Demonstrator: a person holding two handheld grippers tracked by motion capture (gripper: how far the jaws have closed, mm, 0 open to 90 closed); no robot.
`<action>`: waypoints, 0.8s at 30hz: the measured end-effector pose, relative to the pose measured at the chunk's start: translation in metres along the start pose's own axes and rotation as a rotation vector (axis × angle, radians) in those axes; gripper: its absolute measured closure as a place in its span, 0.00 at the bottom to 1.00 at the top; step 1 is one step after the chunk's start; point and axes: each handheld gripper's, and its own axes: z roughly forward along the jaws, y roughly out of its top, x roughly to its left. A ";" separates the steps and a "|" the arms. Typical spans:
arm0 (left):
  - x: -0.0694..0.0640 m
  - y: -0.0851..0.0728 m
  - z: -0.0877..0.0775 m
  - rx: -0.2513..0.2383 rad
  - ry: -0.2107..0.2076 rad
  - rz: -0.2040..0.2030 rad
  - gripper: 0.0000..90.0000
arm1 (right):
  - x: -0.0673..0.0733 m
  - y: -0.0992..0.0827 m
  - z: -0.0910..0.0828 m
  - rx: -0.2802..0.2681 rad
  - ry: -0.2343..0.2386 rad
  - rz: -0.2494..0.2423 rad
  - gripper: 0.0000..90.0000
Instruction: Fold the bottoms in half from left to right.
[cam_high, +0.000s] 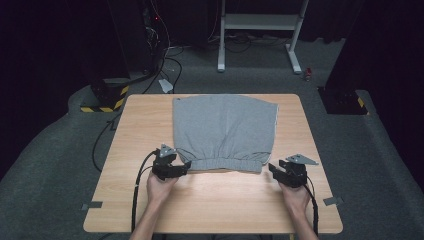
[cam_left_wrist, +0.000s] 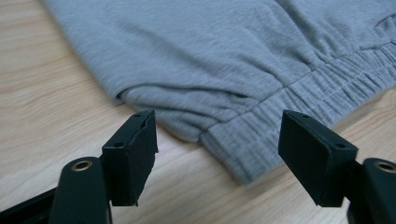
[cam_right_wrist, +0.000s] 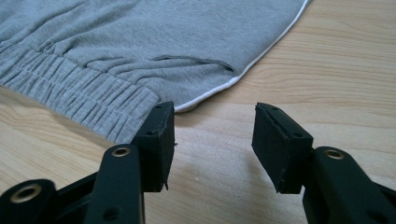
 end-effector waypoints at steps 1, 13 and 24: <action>-0.001 0.001 0.002 -0.008 0.001 0.002 0.34 | 0.001 0.000 0.000 -0.003 0.000 0.002 0.54; -0.013 0.012 0.026 0.017 -0.009 0.005 0.40 | 0.025 0.019 0.016 0.014 0.018 -0.080 0.58; -0.013 0.008 0.041 0.043 0.010 -0.004 0.40 | 0.047 0.033 0.047 0.049 0.038 -0.095 0.55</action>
